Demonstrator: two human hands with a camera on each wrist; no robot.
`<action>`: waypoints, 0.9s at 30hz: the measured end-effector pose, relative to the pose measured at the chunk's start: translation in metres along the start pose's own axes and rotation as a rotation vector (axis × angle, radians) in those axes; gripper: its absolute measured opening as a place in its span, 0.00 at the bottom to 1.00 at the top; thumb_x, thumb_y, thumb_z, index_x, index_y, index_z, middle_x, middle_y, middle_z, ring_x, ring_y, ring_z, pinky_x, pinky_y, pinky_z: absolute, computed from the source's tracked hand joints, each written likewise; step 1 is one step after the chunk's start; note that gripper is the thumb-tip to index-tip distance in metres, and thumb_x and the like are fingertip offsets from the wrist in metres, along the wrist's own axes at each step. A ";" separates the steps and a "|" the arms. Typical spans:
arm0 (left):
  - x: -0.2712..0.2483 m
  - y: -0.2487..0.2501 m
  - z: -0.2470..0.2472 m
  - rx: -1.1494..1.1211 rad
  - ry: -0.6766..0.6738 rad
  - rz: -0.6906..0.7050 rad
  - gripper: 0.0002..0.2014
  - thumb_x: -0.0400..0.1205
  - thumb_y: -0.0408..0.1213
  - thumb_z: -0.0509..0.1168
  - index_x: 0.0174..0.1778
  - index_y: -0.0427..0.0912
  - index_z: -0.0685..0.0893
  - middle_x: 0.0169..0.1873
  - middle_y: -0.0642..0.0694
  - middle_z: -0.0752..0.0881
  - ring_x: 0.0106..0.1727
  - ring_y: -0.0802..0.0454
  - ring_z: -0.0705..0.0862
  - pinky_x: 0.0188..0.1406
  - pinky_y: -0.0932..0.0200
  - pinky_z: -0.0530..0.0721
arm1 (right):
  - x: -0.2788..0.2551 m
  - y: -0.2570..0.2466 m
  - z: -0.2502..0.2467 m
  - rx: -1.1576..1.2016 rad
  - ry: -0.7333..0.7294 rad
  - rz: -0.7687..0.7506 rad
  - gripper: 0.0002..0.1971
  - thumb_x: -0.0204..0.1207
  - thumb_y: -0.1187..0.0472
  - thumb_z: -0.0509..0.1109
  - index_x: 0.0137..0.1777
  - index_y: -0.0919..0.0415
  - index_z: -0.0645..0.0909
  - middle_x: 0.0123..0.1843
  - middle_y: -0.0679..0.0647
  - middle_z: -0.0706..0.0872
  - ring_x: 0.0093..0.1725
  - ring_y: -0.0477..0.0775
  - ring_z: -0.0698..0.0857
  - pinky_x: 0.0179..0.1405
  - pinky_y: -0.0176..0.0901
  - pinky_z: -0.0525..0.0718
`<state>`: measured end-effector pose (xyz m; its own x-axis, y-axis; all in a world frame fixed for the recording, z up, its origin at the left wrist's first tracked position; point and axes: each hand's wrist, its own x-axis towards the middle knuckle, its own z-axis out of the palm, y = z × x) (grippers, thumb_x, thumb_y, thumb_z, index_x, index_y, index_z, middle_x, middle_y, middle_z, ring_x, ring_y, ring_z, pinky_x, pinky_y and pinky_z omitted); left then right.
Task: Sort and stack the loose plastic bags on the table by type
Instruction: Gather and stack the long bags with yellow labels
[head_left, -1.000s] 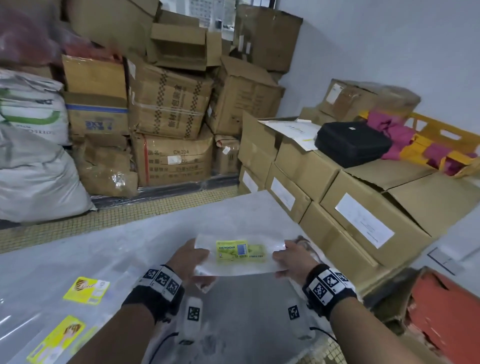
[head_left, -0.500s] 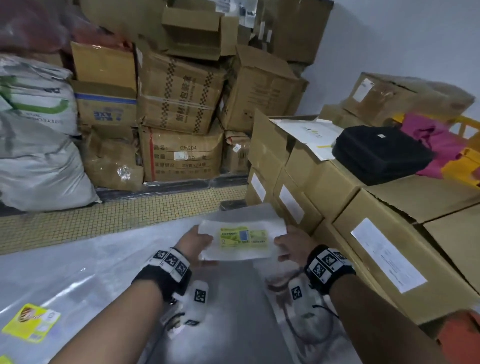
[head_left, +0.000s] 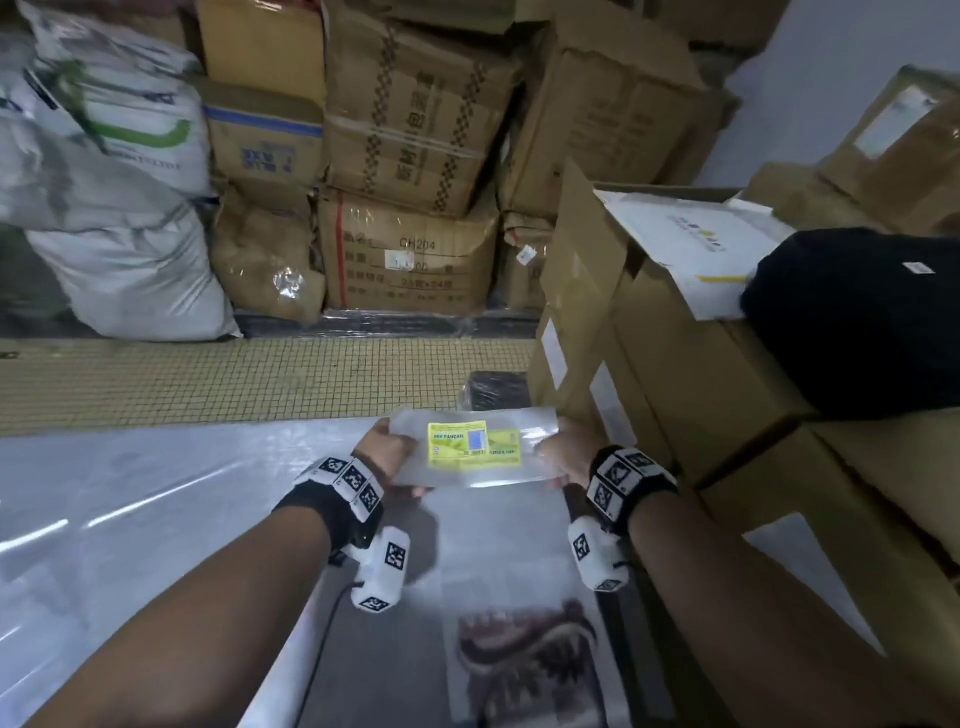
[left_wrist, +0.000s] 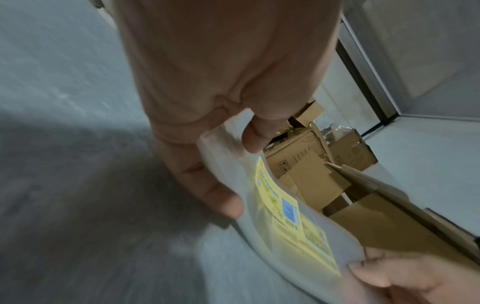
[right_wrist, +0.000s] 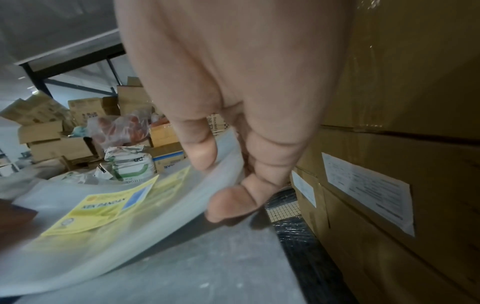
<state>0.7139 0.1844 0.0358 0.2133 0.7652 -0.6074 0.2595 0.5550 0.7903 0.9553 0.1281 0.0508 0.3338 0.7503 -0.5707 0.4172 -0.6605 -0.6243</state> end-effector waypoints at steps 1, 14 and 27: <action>0.003 0.000 0.005 -0.009 0.045 -0.016 0.16 0.81 0.30 0.65 0.65 0.37 0.75 0.51 0.34 0.84 0.40 0.36 0.87 0.30 0.44 0.89 | 0.006 -0.002 -0.001 -0.001 0.018 0.022 0.19 0.80 0.70 0.62 0.71 0.67 0.72 0.51 0.57 0.79 0.42 0.57 0.83 0.46 0.53 0.90; 0.026 0.008 0.014 0.496 0.292 0.061 0.23 0.81 0.35 0.63 0.72 0.38 0.69 0.61 0.37 0.83 0.60 0.36 0.83 0.60 0.47 0.82 | 0.045 -0.007 -0.004 -0.119 0.004 0.067 0.19 0.78 0.64 0.66 0.68 0.60 0.69 0.56 0.57 0.80 0.49 0.60 0.86 0.43 0.52 0.91; 0.031 0.005 -0.005 0.799 0.263 0.134 0.28 0.79 0.45 0.65 0.74 0.40 0.69 0.67 0.35 0.74 0.64 0.39 0.78 0.63 0.47 0.81 | 0.043 -0.004 -0.005 -0.304 0.054 -0.020 0.17 0.81 0.58 0.66 0.65 0.61 0.69 0.58 0.57 0.80 0.48 0.60 0.87 0.35 0.44 0.88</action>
<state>0.7175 0.2127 0.0211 0.0895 0.9137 -0.3965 0.8558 0.1331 0.4999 0.9721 0.1630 0.0319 0.3640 0.7689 -0.5256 0.6554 -0.6124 -0.4420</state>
